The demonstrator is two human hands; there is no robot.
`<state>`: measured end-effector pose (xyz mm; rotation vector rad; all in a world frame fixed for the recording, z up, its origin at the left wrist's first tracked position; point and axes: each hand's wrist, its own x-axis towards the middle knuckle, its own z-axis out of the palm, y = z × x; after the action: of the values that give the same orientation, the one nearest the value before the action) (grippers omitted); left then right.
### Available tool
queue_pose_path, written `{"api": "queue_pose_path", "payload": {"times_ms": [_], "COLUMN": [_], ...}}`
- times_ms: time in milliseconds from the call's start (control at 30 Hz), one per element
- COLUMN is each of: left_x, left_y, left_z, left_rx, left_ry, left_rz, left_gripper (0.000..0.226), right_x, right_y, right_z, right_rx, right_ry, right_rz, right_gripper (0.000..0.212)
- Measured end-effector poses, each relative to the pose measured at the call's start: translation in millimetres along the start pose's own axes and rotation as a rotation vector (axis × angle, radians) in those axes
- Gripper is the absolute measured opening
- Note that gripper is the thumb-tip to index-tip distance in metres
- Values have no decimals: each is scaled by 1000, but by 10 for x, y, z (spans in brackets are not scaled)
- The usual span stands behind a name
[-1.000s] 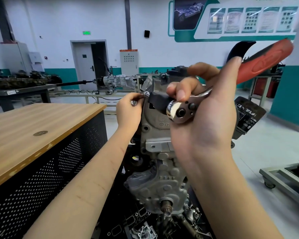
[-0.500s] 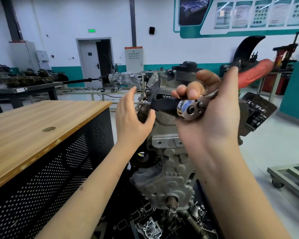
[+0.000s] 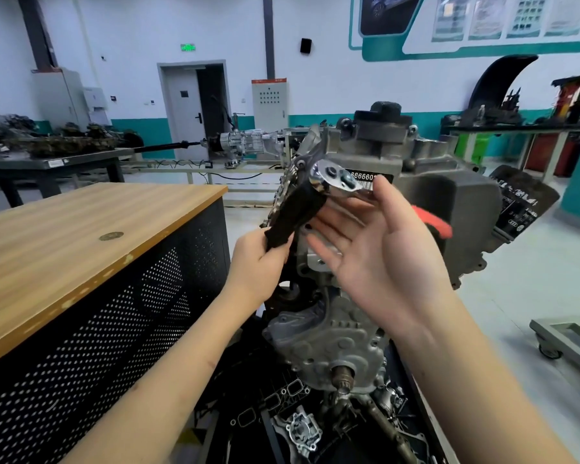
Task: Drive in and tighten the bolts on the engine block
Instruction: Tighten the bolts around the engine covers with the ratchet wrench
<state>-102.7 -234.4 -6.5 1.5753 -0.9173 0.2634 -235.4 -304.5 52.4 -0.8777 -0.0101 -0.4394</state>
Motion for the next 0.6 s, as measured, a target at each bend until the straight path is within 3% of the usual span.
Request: {"api": "queue_pose_path", "payload": {"times_ms": [100, 133, 200, 267, 400, 467, 533, 600], "left_x": [-27, -31, -23, -8, -32, -49, -74, -95], "left_y": [-49, -64, -94, -129, -162, -174, -161, -138], "left_z": [-33, -36, -42, -72, -181, -230, -242, -236], "left_rx": [-64, -91, -141, -137, 28, 137, 195, 219], "left_ry": [-29, -32, -19, -16, -90, -115, -157, -200], "left_rz": [-48, -70, -120, -154, -184, -195, -206, -214], "left_gripper": [46, 47, 50, 54, 49, 46, 45, 47], "right_x": [-61, -99, -186, -237, -164, -47, 116, 232], "right_y": [61, 65, 45, -44, -310, -342, -277, -173], "right_z": [-102, -114, -138, -159, -198, -267, -348, -374], "right_rx": [-268, -371, -634, -788, -576, -517, -731, -933], "right_ry": [-63, -114, -254, -332, -86, 40, 163, 182], "right_rz": [141, 198, 262, 163, -334, -470, -488, -292], "right_gripper": [63, 62, 45, 29, 26, 23, 20, 24]}}
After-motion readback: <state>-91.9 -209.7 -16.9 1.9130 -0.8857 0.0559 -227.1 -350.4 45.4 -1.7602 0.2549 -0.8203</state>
